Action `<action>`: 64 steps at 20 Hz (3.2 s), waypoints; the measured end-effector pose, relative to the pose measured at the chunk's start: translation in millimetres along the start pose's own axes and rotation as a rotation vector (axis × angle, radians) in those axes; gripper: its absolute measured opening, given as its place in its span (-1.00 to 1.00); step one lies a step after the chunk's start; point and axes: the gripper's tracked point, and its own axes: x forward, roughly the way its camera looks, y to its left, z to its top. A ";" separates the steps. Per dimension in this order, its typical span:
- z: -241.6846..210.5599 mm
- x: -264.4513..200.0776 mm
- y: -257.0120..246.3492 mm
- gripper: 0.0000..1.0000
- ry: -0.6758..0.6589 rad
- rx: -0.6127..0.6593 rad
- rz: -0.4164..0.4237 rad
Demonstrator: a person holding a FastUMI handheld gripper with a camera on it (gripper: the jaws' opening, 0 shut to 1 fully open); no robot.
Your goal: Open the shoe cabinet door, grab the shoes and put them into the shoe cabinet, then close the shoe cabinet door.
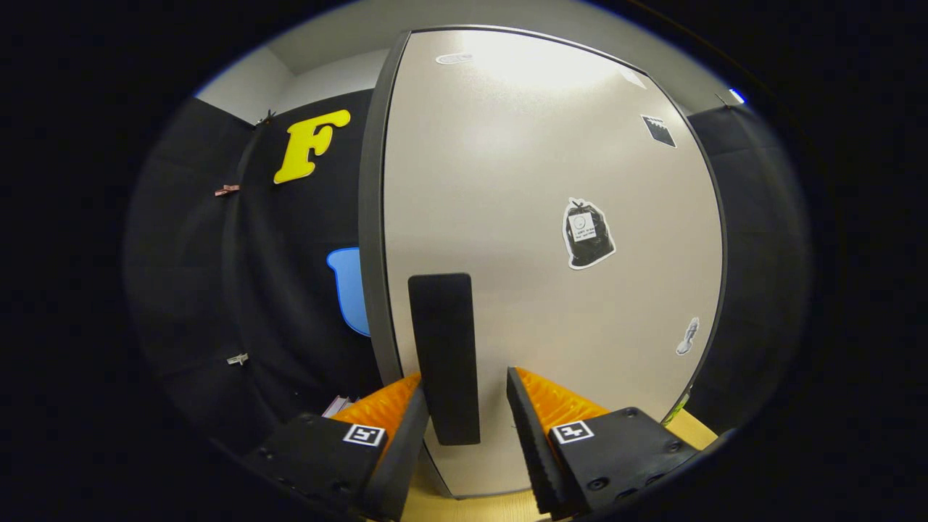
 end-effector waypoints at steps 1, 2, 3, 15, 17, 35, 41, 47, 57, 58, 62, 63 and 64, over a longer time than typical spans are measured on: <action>0.3 0.1 0.9 0.20 -0.004 -0.006 -0.004; 0.3 0.7 3.3 0.16 -0.006 -0.006 0.001; -4.3 6.2 8.7 0.14 -0.001 0.000 0.022; -0.7 -23.3 5.4 -0.37 0.019 -0.031 0.019; -1.5 -38.6 -1.3 -0.37 0.007 -0.038 0.035; 8.6 -193.9 -89.0 -0.38 0.033 -0.016 0.221; 11.9 -228.2 -133.3 -0.39 0.030 -0.005 0.212; 15.9 -255.8 -179.7 -0.39 0.027 0.011 0.164; 21.6 -293.8 -255.4 -0.40 0.026 0.054 0.058; 23.4 -298.1 -262.7 -0.40 0.021 0.058 0.043; 31.8 -322.4 -288.8 -0.40 -0.008 0.057 -0.018; 34.2 -330.0 -293.6 -0.40 -0.019 0.044 -0.037; 35.5 -337.8 -295.3 -0.40 -0.031 0.032 -0.059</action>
